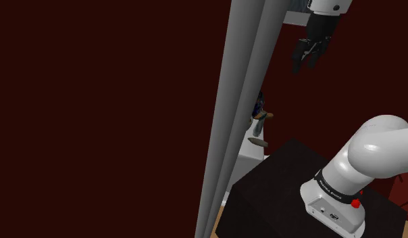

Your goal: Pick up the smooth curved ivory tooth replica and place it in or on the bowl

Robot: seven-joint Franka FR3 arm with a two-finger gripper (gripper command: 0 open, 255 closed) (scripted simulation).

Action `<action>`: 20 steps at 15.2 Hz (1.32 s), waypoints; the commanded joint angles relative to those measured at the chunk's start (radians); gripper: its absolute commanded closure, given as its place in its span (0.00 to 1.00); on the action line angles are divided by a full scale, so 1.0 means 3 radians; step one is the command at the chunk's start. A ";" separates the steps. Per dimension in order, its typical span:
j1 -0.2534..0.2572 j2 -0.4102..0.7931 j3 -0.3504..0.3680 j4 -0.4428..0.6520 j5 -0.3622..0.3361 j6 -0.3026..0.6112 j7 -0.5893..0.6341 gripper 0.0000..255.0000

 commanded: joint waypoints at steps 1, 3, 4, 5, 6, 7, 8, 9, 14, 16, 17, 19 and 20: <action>0.0000 0.0000 0.0000 0.0000 0.0000 0.0000 0.0000 0.00; 0.0038 -0.0051 -0.0053 -0.0256 -0.0046 0.0220 -0.0144 0.00; 0.0056 -0.0070 -0.0080 -0.0380 -0.0070 0.0332 -0.0215 0.00; 0.0072 -0.0084 -0.0109 -0.0499 -0.0095 0.0446 -0.0286 0.00; 0.0088 -0.0092 -0.0138 -0.0616 -0.0121 0.0562 -0.0356 0.00; 0.0103 -0.0095 -0.0169 -0.0728 -0.0148 0.0680 -0.0426 0.00; 0.0117 -0.0092 -0.0200 -0.0838 -0.0177 0.0800 -0.0496 0.00; 0.0130 -0.0083 -0.0233 -0.0943 -0.0206 0.0923 -0.0565 0.00; 0.0178 0.0074 -0.0411 -0.1411 -0.0370 0.1591 -0.0910 0.00; 0.0188 0.0198 -0.0486 -0.1566 -0.0441 0.1888 -0.1047 0.00; 0.0193 0.0275 -0.0526 -0.1635 -0.0479 0.2043 -0.1114 0.00; 0.0200 0.0462 -0.0606 -0.1756 -0.0557 0.2369 -0.1248 0.00; 0.0203 0.0572 -0.0647 -0.1808 -0.0596 0.2540 -0.1315 0.00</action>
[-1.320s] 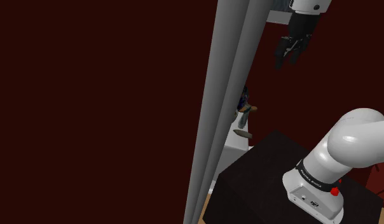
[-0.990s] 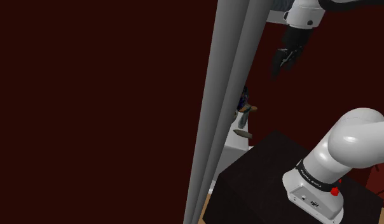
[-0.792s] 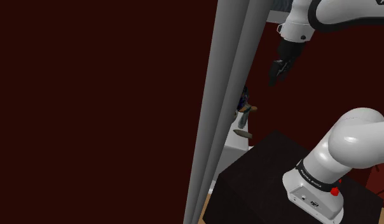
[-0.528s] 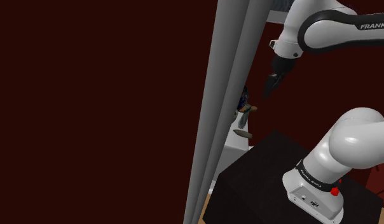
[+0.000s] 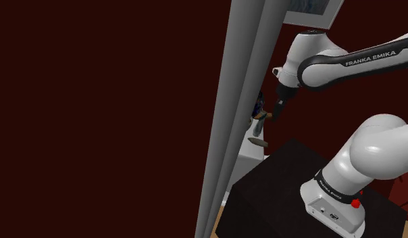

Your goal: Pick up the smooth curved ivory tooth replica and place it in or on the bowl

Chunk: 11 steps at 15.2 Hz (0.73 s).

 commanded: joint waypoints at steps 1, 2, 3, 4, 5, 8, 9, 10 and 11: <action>0.0007 0.0244 -0.0086 -0.0103 -0.0083 0.0376 -0.0140 0.00; 0.0011 0.0378 -0.0127 -0.0140 -0.0122 0.0556 -0.0206 0.00; 0.0015 0.0523 -0.0166 -0.0171 -0.0159 0.0741 -0.0271 0.00; 0.0021 0.0679 -0.0205 -0.0193 -0.0195 0.0929 -0.0336 0.00; 0.0029 0.0846 -0.0244 -0.0208 -0.0228 0.1120 -0.0401 0.00; 0.0069 0.1400 -0.0355 -0.0207 -0.0298 0.1701 -0.0604 0.00; 0.0089 0.1598 -0.0390 -0.0191 -0.0304 0.1893 -0.0679 0.00; 0.0117 0.1802 -0.0425 -0.0169 -0.0294 0.2084 -0.0763 0.00; 0.0150 0.2009 -0.0457 -0.0140 -0.0259 0.2271 -0.0862 0.00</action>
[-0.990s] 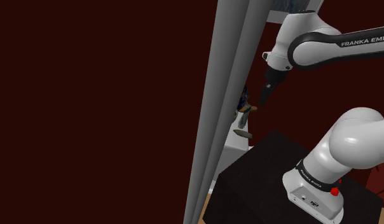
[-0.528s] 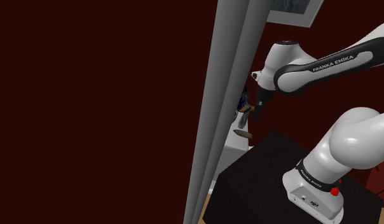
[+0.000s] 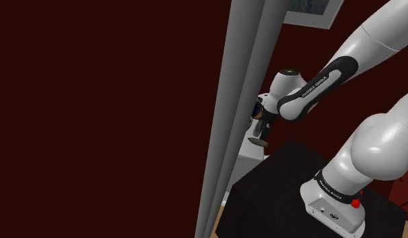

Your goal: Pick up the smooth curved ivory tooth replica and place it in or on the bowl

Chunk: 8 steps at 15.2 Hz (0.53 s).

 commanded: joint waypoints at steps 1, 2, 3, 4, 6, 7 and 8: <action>0.0053 0.0408 -0.0058 0.0041 0.0080 0.0398 -0.0225 0.00; 0.0066 0.0493 -0.0060 0.0056 0.0127 0.0471 -0.0287 0.00; 0.0066 0.0573 -0.0051 0.0066 0.0170 0.0541 -0.0314 0.00; 0.0066 0.0653 -0.0038 0.0076 0.0221 0.0610 -0.0348 0.00; 0.0047 0.0814 0.0011 0.0100 0.0342 0.0745 -0.0429 0.00; 0.0023 0.0893 0.0051 0.0114 0.0404 0.0810 -0.0472 0.00; -0.0011 0.0972 0.0099 0.0129 0.0461 0.0873 -0.0510 0.00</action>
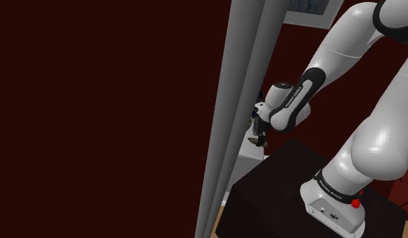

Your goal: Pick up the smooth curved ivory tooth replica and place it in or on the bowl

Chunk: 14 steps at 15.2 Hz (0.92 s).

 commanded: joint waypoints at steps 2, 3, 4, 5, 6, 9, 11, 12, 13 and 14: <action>-0.0093 0.0203 0.0119 0.0035 0.0118 0.0169 -0.0083 0.00; -0.0096 0.0203 0.0120 0.0035 0.0112 0.0169 -0.0079 0.00; -0.0098 0.0203 0.0122 0.0035 0.0112 0.0169 -0.0079 0.00; -0.0098 0.0203 0.0121 0.0035 0.0111 0.0169 -0.0078 0.00; -0.0097 0.0203 0.0121 0.0035 0.0111 0.0169 -0.0079 0.00; -0.0096 0.0203 0.0120 0.0035 0.0112 0.0169 -0.0079 0.00; -0.0103 0.0206 0.0123 0.0035 0.0113 0.0172 -0.0084 1.00; -0.0092 0.0194 0.0114 0.0033 0.0108 0.0163 -0.0078 1.00; -0.0093 0.0196 0.0115 0.0032 0.0109 0.0165 -0.0078 1.00; -0.0095 0.0200 0.0117 0.0030 0.0110 0.0171 -0.0079 1.00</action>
